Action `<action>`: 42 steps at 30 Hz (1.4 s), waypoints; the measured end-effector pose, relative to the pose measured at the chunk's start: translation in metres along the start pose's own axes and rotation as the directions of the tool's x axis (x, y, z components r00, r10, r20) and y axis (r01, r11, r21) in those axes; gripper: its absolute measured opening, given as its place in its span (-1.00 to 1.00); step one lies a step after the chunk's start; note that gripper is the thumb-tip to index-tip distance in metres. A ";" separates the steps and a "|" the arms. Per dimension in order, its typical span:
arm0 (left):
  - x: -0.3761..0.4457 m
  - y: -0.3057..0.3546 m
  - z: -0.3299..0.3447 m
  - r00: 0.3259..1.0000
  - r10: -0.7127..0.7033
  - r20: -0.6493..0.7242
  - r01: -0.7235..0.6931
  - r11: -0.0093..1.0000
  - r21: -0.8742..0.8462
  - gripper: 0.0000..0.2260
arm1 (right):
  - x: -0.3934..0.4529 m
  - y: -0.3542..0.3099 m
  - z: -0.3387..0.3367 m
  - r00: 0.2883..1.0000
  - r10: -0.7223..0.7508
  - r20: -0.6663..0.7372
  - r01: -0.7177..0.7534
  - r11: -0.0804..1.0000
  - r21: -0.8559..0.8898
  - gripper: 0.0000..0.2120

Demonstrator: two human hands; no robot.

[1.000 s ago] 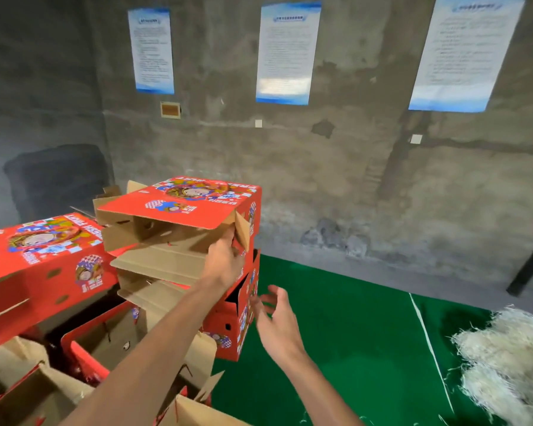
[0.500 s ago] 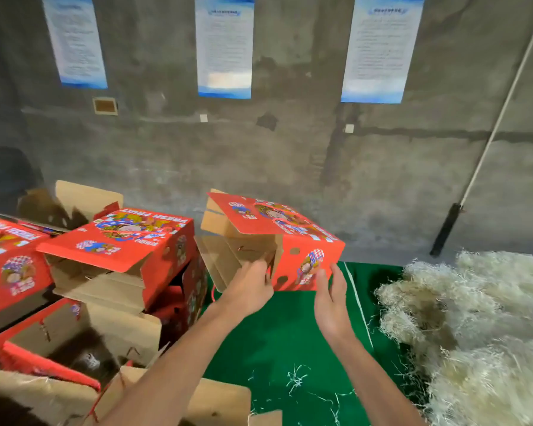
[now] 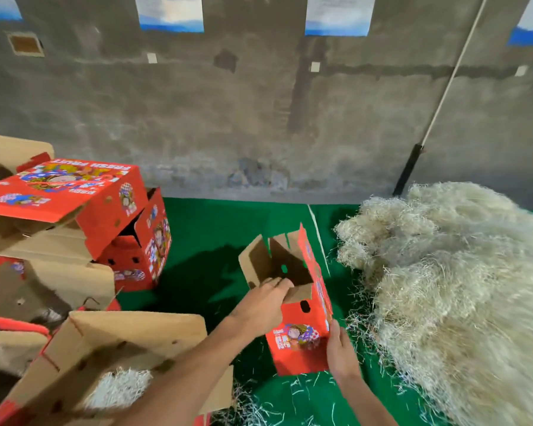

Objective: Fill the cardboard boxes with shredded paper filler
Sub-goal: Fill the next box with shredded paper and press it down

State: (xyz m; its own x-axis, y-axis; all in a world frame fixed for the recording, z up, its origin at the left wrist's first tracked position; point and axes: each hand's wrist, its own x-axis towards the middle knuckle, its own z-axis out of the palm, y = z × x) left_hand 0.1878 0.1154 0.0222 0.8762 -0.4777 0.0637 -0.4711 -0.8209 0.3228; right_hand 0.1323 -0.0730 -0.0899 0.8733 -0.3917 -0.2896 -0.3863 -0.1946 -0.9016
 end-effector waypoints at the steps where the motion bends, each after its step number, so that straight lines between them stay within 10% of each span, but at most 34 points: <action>1: -0.004 0.005 0.003 0.999 0.051 0.018 -0.052 0.998 0.023 -0.56 | -0.001 0.010 0.002 1.000 0.009 -0.002 -0.009 0.999 -0.032 -0.42; 6: -0.032 0.032 0.024 0.963 0.187 0.194 -0.204 0.976 0.072 -0.55 | -0.008 0.028 -0.002 0.999 0.041 -0.006 -0.041 0.995 0.090 -0.52; 15: -0.052 0.042 0.028 0.950 0.115 0.291 -0.071 0.985 -0.158 -0.60 | 0.014 -0.012 -0.041 1.000 -0.009 0.002 0.008 0.962 0.272 -0.32; 20: -0.023 0.082 0.040 0.953 -0.108 0.282 0.194 0.934 -0.299 -0.08 | 0.015 -0.020 -0.041 0.999 -0.027 0.028 0.015 0.935 0.354 -0.50; 30: 0.058 0.113 0.064 0.900 -0.318 0.299 0.429 0.768 -0.475 -0.56 | 0.011 0.008 -0.091 0.995 -0.093 -0.018 0.094 0.995 0.023 -0.67; 37: 0.097 0.132 0.055 0.909 -0.330 0.253 0.390 0.888 -0.242 -0.70 | 0.042 0.008 -0.159 0.983 -0.152 -0.101 0.147 0.988 -0.052 -0.63; 42: 0.089 0.157 0.039 0.818 -0.269 0.508 0.190 0.961 0.203 -0.95 | 0.079 -0.008 -0.190 0.963 -0.221 -0.151 0.195 0.966 -0.171 -0.60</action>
State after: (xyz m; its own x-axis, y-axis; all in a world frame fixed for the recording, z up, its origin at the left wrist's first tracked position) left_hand 0.1874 -0.0685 0.0414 0.7919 -0.3290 -0.5144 -0.3071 -0.9427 0.1302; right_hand 0.1482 -0.2734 -0.0448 0.8823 -0.4697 -0.0311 -0.2534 -0.4183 -0.8723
